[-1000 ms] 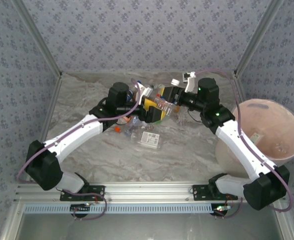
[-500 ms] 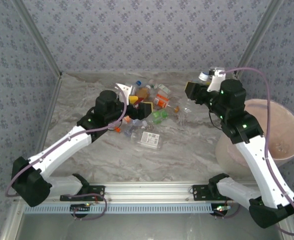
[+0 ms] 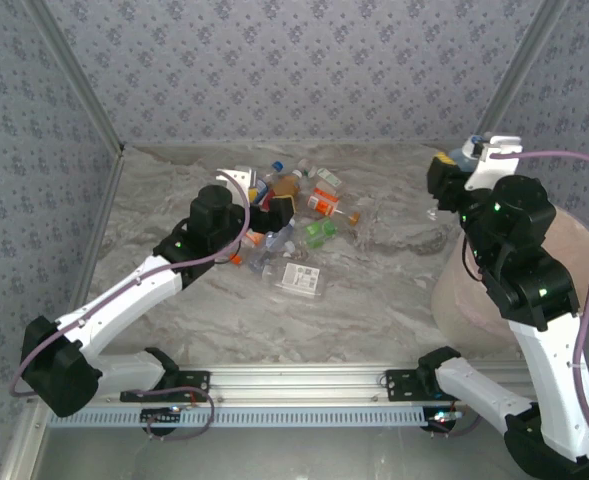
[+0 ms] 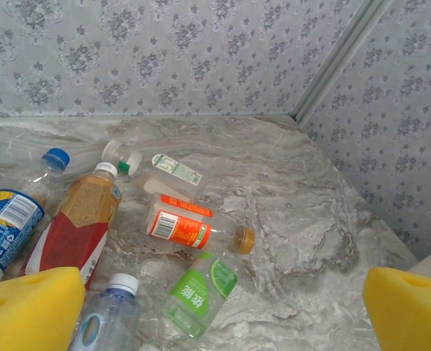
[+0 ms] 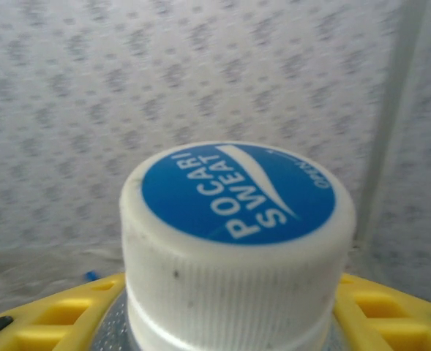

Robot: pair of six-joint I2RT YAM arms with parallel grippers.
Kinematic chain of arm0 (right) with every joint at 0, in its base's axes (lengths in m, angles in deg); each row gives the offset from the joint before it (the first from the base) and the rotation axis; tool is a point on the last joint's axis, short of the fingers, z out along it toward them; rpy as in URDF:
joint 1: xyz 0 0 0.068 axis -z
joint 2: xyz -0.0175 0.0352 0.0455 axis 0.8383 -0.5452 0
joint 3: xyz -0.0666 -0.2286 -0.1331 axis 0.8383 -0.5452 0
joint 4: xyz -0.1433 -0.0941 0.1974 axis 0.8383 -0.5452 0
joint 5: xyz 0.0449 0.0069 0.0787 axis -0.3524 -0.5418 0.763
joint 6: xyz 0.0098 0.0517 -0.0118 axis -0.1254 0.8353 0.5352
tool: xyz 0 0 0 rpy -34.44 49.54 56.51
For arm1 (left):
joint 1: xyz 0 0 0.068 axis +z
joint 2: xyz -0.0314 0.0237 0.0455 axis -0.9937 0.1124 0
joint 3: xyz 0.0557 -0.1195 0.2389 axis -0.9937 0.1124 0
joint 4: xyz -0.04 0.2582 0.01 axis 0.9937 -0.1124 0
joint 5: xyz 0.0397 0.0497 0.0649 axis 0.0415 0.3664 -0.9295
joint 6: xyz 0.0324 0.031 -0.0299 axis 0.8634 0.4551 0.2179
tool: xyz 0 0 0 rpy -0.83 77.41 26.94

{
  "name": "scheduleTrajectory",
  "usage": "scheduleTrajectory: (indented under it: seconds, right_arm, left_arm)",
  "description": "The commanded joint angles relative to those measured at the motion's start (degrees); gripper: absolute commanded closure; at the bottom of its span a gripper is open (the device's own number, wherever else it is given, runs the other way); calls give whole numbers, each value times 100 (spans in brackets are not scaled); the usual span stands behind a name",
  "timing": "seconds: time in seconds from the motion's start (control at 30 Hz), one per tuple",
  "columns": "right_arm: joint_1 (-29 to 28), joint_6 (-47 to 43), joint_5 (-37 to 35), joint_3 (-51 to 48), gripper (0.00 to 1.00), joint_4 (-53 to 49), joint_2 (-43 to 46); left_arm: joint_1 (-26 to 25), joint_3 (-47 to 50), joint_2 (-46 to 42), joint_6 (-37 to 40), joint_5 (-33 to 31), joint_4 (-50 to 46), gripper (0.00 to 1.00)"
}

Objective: Put the plastic bottles in the bin

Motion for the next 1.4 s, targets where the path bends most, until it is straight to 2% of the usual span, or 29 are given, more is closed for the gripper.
scheduleTrajectory:
  seconds: [0.0,0.2,0.27,0.33,0.5,0.7,0.9,1.2,1.37]
  right_arm:
    - [24,-926,-1969,1,55,1,144]
    - [74,-1897,-3558,-125,55,408,256]
    - [149,-2017,-3780,-213,55,404,333]
    - [350,-1683,-3866,-120,57,-258,381]
    - [998,-555,-3453,-143,56,-1673,420]
    - [2237,225,-2523,-843,52,-2498,473]
    - [2922,1013,-1488,-1160,46,-3189,432]
    - [3289,1185,-1595,-1598,43,-3579,172]
    - [3594,1101,-1598,-1848,27,-3509,97]
  left_arm:
    - [7,-168,155,-79,-139,135,2]
    - [16,-356,369,-53,-75,74,2]
    - [11,-371,418,-62,-90,93,2]
    - [11,-413,474,-80,-66,84,2]
    - [9,-491,580,-80,-5,38,2]
    - [10,-641,660,-115,87,-140,2]
    - [11,-766,731,-91,158,-406,2]
    - [11,-948,1042,-381,471,-392,2]
    - [8,-965,1114,-506,514,-390,2]
